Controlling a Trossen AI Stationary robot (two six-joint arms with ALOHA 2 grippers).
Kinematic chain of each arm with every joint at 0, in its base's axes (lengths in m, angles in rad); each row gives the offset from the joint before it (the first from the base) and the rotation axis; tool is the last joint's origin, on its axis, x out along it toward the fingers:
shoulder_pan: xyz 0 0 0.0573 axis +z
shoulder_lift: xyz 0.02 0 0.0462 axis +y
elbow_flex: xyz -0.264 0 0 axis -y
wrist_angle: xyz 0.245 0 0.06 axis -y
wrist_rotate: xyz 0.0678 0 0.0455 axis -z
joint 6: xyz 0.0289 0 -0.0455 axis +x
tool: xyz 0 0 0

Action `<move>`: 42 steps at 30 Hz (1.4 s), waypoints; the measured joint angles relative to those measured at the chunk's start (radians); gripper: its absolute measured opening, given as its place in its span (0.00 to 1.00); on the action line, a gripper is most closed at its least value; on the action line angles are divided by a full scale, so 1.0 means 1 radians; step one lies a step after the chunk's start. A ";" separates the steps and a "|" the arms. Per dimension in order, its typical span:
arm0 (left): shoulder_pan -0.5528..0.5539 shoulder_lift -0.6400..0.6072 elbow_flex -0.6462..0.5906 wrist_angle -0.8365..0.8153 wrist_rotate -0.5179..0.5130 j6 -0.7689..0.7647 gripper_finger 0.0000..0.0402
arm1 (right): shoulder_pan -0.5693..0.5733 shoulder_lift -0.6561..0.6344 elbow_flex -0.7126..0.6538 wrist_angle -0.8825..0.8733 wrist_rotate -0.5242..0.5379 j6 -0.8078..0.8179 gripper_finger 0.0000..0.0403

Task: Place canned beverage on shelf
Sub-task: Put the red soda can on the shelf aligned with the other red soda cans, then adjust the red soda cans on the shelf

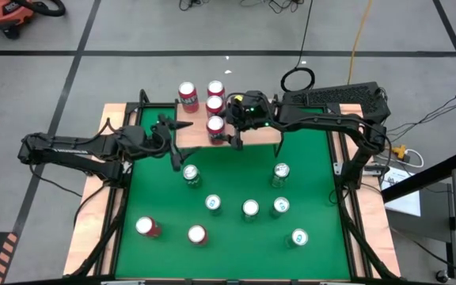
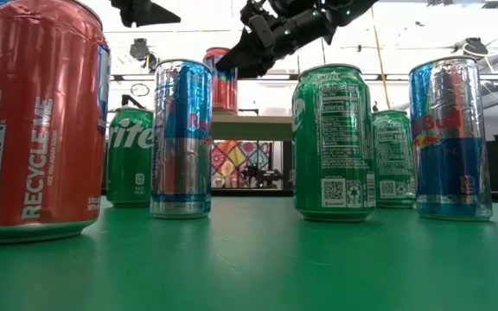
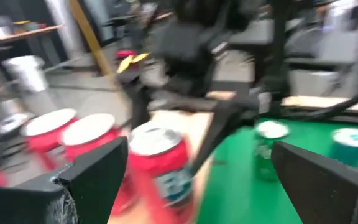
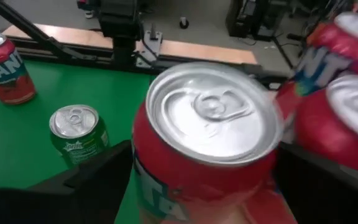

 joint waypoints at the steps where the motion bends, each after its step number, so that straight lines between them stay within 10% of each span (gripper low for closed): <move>1: 0.000 0.000 0.000 -0.014 -0.032 0.005 0.98 | 0.000 -0.008 0.000 -0.003 0.003 -0.005 0.89; 22: 0.097 0.065 -0.001 -0.126 -0.129 0.101 0.96 | 0.080 -0.142 0.000 -0.281 0.156 0.023 0.89; 42: 0.262 0.237 -0.001 0.008 -0.063 0.230 0.45 | 0.094 -0.143 0.000 -0.349 0.181 0.056 0.89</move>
